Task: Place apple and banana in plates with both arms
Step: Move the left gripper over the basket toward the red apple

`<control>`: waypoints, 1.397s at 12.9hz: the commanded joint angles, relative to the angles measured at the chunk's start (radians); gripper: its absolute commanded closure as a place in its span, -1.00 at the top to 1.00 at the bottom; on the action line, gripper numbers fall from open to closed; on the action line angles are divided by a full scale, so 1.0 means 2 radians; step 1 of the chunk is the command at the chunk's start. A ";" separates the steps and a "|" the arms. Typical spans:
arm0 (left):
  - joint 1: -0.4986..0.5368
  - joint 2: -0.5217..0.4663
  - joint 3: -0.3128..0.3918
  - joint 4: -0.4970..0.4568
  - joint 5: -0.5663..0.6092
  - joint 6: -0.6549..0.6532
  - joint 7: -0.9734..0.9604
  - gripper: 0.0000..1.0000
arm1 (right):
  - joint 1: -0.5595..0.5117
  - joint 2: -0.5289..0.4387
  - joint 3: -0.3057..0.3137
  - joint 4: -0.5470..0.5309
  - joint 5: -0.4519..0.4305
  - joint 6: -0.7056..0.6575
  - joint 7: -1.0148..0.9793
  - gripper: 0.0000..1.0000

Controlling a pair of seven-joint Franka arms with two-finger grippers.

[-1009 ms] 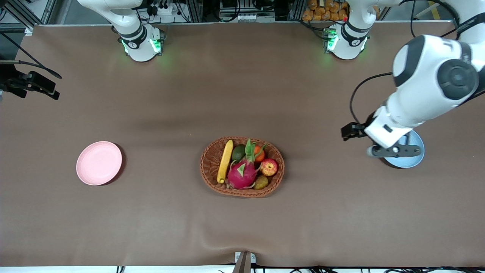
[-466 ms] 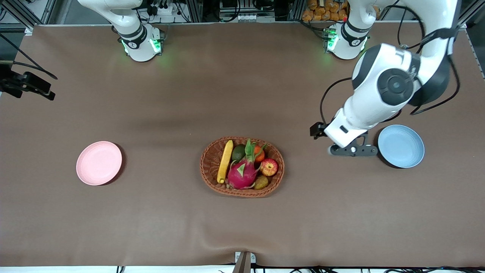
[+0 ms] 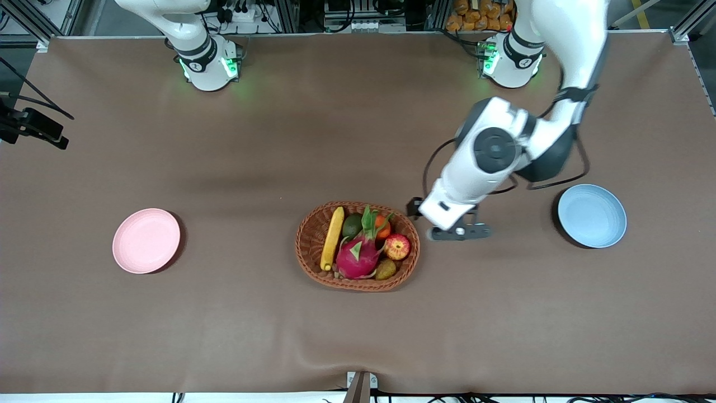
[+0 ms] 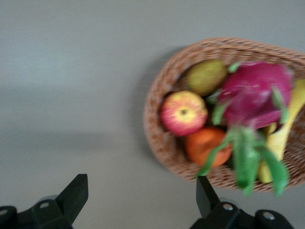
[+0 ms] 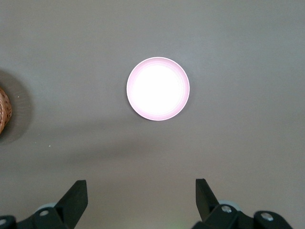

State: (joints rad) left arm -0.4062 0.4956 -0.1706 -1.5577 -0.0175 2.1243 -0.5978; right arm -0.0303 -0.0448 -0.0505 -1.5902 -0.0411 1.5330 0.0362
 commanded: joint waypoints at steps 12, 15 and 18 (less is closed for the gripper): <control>-0.040 0.093 0.024 0.056 0.069 0.060 -0.213 0.79 | 0.008 0.009 0.008 0.017 -0.011 -0.008 0.004 1.00; -0.045 0.116 0.025 0.059 0.069 0.087 -0.291 0.79 | 0.004 0.009 0.008 0.029 -0.011 -0.012 0.004 1.00; -0.050 0.139 0.025 0.087 0.064 0.090 -0.402 0.79 | 0.003 0.009 0.007 0.030 -0.030 -0.024 0.000 1.00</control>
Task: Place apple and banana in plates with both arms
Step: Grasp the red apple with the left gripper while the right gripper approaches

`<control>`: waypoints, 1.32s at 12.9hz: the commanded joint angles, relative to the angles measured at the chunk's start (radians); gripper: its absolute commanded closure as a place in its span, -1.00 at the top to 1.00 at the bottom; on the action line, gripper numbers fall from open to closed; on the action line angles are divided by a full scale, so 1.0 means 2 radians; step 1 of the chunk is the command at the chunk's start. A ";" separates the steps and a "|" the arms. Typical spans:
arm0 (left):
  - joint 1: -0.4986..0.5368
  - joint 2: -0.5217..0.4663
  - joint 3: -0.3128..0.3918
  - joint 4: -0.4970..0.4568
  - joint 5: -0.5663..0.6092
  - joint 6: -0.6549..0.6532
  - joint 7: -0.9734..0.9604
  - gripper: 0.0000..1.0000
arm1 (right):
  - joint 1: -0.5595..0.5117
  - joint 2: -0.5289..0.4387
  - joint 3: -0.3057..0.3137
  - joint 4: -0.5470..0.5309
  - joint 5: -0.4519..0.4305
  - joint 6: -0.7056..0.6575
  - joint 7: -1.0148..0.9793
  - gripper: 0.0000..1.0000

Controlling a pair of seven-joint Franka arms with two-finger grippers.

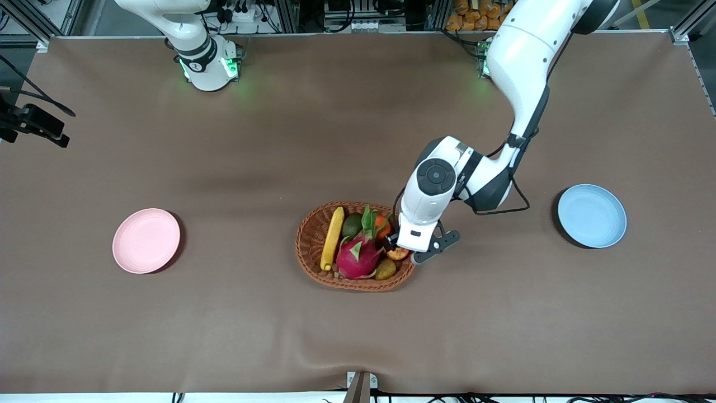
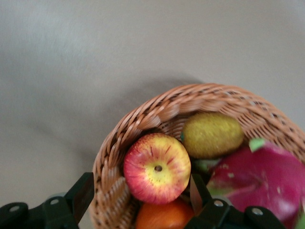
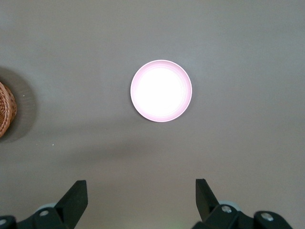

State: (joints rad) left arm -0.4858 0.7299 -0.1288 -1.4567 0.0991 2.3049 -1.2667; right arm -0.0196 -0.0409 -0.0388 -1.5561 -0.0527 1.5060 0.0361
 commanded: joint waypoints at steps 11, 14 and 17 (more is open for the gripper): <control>-0.006 0.027 0.004 0.033 0.003 -0.018 -0.383 0.74 | 0.006 0.025 0.003 0.037 -0.034 -0.017 0.004 1.00; 0.003 0.031 0.004 0.036 -0.049 -0.017 -0.432 0.76 | 0.011 0.025 0.003 0.044 -0.027 -0.024 0.004 1.00; 0.014 0.038 0.004 0.037 -0.087 -0.015 -0.447 0.76 | 0.036 0.038 0.003 0.043 0.000 -0.028 0.004 1.00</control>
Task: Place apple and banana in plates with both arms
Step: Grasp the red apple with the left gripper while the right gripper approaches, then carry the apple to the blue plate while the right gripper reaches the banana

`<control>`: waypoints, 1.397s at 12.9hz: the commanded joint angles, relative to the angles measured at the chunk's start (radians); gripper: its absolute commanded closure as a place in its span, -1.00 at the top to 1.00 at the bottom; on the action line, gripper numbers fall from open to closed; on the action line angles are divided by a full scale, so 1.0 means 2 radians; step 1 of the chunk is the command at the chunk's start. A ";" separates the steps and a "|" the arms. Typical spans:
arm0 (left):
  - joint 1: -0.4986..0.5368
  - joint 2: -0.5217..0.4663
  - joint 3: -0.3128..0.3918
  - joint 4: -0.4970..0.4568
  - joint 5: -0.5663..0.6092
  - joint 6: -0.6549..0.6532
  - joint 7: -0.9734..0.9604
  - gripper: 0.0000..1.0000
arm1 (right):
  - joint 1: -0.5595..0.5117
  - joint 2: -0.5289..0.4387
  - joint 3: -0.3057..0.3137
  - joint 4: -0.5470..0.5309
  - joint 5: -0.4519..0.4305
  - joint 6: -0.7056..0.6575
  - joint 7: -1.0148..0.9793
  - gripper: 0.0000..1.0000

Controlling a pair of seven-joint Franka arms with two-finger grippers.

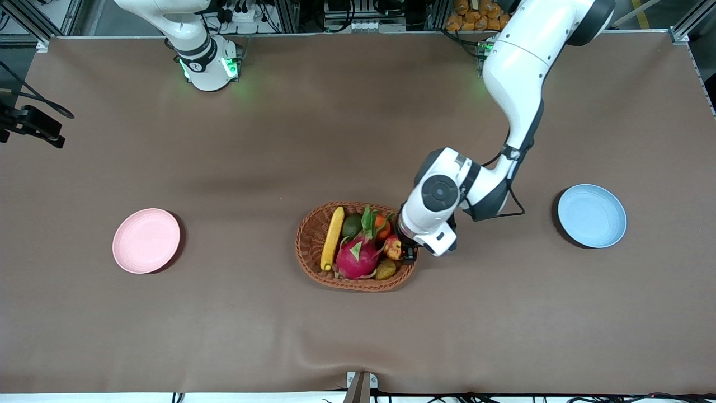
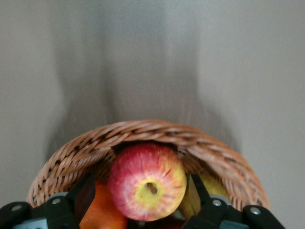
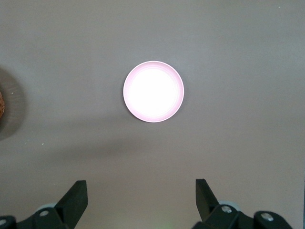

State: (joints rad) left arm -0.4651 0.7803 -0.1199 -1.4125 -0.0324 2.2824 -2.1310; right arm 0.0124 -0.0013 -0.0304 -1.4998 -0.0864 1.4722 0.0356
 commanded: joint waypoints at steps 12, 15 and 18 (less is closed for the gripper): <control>-0.001 0.047 0.000 0.032 -0.048 0.012 -0.010 0.49 | 0.139 0.129 0.001 0.018 0.104 -0.007 0.006 1.00; -0.001 0.048 0.000 0.030 -0.045 0.012 0.022 -1.00 | 0.172 0.178 0.000 0.023 0.103 0.024 0.001 1.00; 0.008 0.023 -0.001 0.033 -0.044 0.002 0.060 -1.00 | 0.205 0.205 0.000 0.023 0.102 0.068 0.000 1.00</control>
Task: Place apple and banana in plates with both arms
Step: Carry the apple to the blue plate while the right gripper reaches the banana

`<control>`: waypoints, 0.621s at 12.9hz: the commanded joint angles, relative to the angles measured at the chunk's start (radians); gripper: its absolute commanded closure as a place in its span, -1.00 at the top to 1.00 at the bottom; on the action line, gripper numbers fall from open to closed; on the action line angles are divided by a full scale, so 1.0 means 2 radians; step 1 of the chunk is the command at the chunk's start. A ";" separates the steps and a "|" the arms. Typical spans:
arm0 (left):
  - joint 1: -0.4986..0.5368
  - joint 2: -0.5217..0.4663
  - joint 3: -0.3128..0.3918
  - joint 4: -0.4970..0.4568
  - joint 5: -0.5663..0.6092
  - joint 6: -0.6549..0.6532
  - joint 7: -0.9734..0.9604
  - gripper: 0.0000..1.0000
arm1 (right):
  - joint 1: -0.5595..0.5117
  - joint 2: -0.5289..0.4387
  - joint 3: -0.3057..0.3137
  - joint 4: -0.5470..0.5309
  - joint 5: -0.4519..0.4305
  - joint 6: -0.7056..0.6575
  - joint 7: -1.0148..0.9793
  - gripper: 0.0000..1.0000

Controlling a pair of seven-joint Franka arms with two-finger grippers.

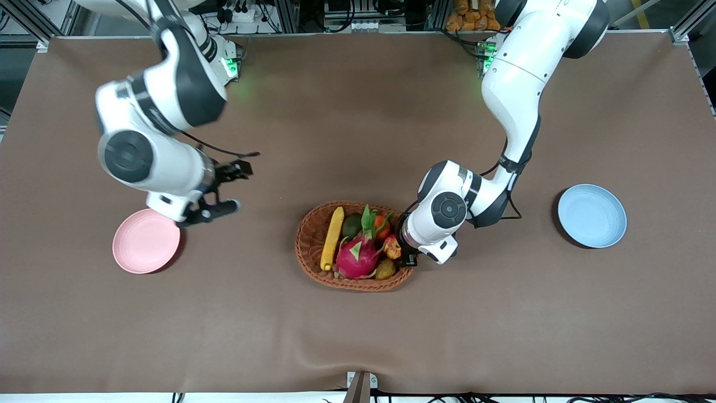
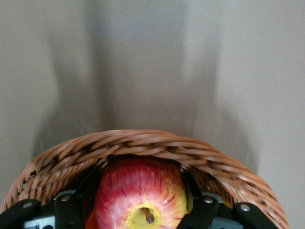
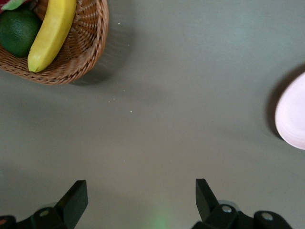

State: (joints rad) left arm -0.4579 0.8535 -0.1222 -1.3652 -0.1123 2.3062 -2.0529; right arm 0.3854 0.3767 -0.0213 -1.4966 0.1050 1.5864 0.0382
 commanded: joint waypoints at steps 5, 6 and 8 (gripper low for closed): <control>0.049 -0.086 -0.006 0.033 -0.007 -0.112 0.084 -1.00 | 0.052 0.069 -0.004 0.020 0.011 0.128 0.006 1.00; 0.068 -0.103 -0.006 0.032 -0.010 -0.139 0.113 -1.00 | 0.068 0.082 -0.004 0.020 0.010 0.178 0.007 1.00; 0.106 -0.137 -0.006 0.032 -0.038 -0.194 0.187 -1.00 | 0.086 0.118 -0.004 0.020 0.014 0.279 0.049 1.00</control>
State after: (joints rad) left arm -0.3143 0.6533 -0.1280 -1.2765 -0.1308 2.0080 -1.8039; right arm 0.5190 0.5365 -0.0201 -1.4913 0.1155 2.0235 0.0681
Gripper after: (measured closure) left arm 0.242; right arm 0.000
